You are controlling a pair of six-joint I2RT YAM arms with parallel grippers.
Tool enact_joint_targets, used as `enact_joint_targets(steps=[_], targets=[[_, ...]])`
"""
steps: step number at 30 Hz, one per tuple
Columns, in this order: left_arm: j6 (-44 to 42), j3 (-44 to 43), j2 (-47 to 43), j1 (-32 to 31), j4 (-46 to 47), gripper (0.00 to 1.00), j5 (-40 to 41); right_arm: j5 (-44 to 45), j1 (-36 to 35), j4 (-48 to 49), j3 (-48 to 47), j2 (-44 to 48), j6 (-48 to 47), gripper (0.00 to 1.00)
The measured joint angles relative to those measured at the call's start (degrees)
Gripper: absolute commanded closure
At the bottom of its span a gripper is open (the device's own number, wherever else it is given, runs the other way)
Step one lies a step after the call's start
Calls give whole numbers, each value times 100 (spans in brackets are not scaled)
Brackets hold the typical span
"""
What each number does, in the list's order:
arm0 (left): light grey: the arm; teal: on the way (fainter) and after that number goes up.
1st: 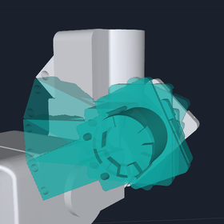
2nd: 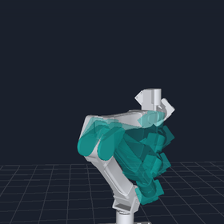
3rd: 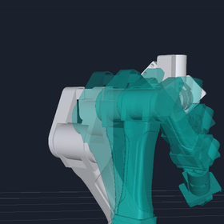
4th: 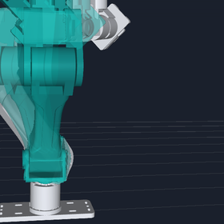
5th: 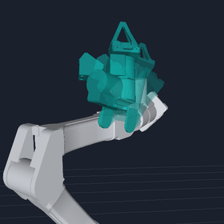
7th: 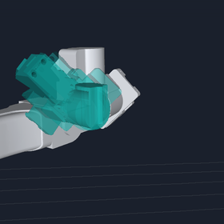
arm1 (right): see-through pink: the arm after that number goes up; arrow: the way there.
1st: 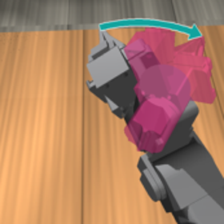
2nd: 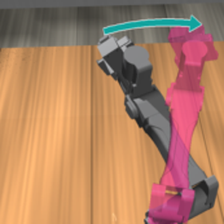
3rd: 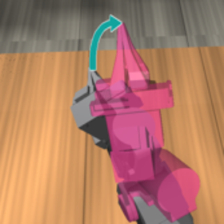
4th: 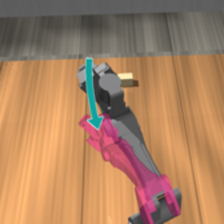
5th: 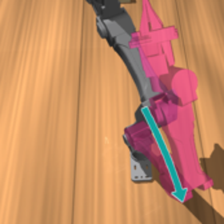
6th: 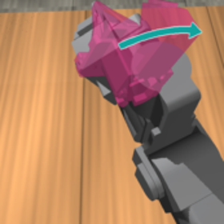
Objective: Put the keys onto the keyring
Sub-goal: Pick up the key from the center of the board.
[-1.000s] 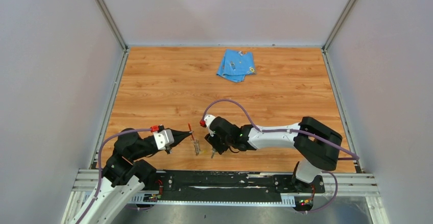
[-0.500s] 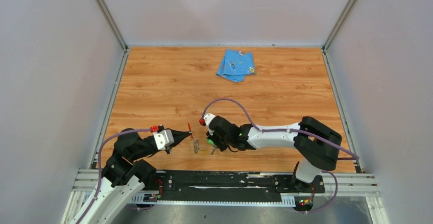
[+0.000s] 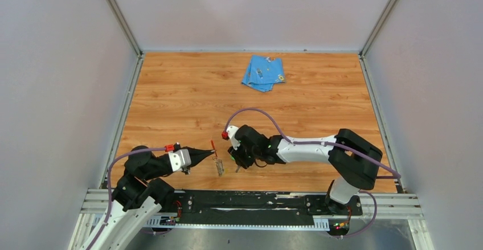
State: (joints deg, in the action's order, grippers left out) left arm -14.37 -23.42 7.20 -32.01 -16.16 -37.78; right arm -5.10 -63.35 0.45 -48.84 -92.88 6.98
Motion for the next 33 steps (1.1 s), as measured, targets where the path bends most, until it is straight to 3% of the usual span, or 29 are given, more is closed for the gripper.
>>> enact_joint_targets(steps=[14,33], targets=[[26,7,9,0,0,100,-214,-1073,503,42,-13,-26,-549,54],[26,24,9,0,4,100,-212,-1849,767,326,-116,-385,-839,65]])
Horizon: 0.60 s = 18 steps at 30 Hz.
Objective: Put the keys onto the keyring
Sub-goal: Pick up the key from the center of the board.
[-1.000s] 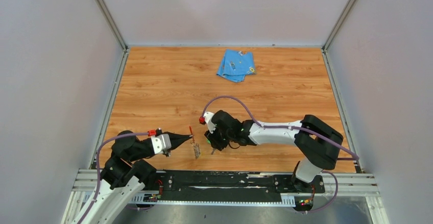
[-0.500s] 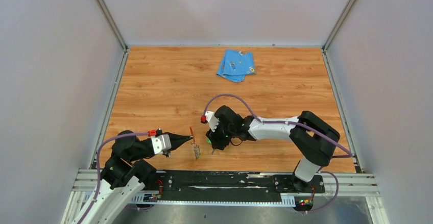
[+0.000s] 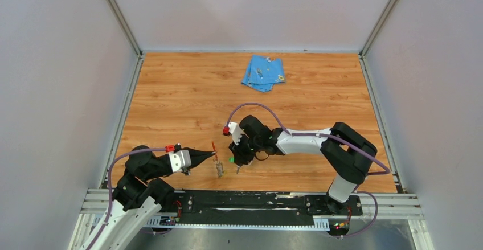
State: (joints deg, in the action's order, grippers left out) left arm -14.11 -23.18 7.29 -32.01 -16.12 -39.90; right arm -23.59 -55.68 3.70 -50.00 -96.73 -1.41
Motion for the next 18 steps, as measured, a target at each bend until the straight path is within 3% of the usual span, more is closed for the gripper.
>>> enact_joint_targets(steps=[7,10,14,18], targets=[[0,11,0,0,4,100,0,-48,4,105,-2,-116,-24,68],[0,15,0,0,4,100,0,-79,9,122,-2,-127,-46,77],[-2,15,0,0,9,100,2,-105,9,127,-2,-138,-48,99],[-2,15,0,0,11,100,2,-103,11,122,9,-87,22,99]])
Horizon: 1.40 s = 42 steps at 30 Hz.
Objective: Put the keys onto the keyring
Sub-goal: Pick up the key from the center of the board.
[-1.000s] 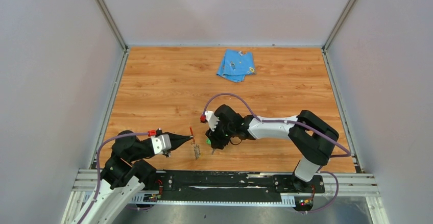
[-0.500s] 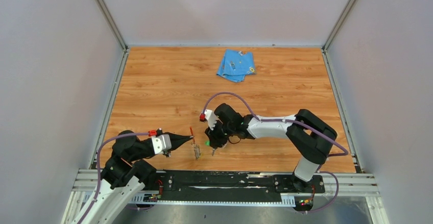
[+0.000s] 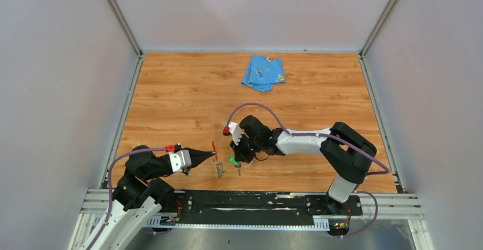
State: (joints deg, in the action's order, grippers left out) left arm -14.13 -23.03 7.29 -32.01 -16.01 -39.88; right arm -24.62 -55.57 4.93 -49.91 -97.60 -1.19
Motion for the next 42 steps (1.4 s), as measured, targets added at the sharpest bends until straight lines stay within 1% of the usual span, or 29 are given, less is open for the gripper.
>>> enact_joint_targets(steps=[13,21,26,28,32,35,39,42], targets=[[2,13,15,0,4,100,39,-94,0,11,428,1276,555,99],[42,22,17,0,4,100,66,-79,39,254,966,1836,905,100],[48,22,31,0,7,100,96,-26,85,275,975,2065,1110,99],[50,22,35,0,7,100,114,210,87,177,907,2028,1115,99],[61,22,35,0,7,100,131,1298,103,-348,737,1620,1257,100],[61,22,35,0,7,100,136,1821,125,-584,787,1370,1478,100],[63,22,37,0,7,100,136,2326,129,-570,1008,1311,1775,100],[63,22,37,0,7,100,138,2531,131,-479,1119,1311,1904,100]])
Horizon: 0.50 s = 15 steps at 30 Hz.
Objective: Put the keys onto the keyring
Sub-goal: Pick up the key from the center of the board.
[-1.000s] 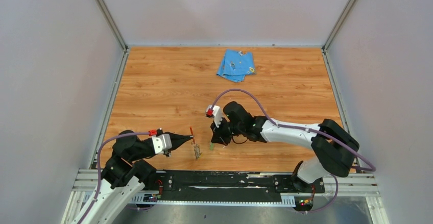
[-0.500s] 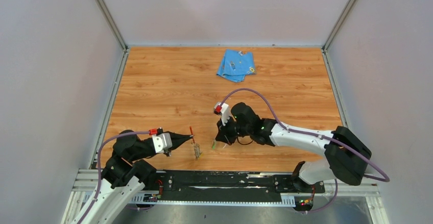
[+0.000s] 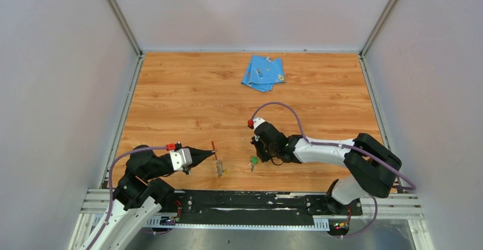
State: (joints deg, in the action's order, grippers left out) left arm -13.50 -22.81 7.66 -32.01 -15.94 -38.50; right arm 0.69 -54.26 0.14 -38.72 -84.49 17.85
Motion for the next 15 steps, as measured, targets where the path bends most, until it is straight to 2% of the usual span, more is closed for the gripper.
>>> enact_joint_targets(steps=[1,5,12,15], targets=[[0,0,0,0,0,100,0,37,0,15,17,0,31,98],[0,0,0,0,0,100,2,85,2,116,31,0,79,80],[0,0,0,0,0,100,4,24,2,221,199,337,-28,56],[-2,0,0,0,0,100,4,-83,22,245,260,693,-164,40]])
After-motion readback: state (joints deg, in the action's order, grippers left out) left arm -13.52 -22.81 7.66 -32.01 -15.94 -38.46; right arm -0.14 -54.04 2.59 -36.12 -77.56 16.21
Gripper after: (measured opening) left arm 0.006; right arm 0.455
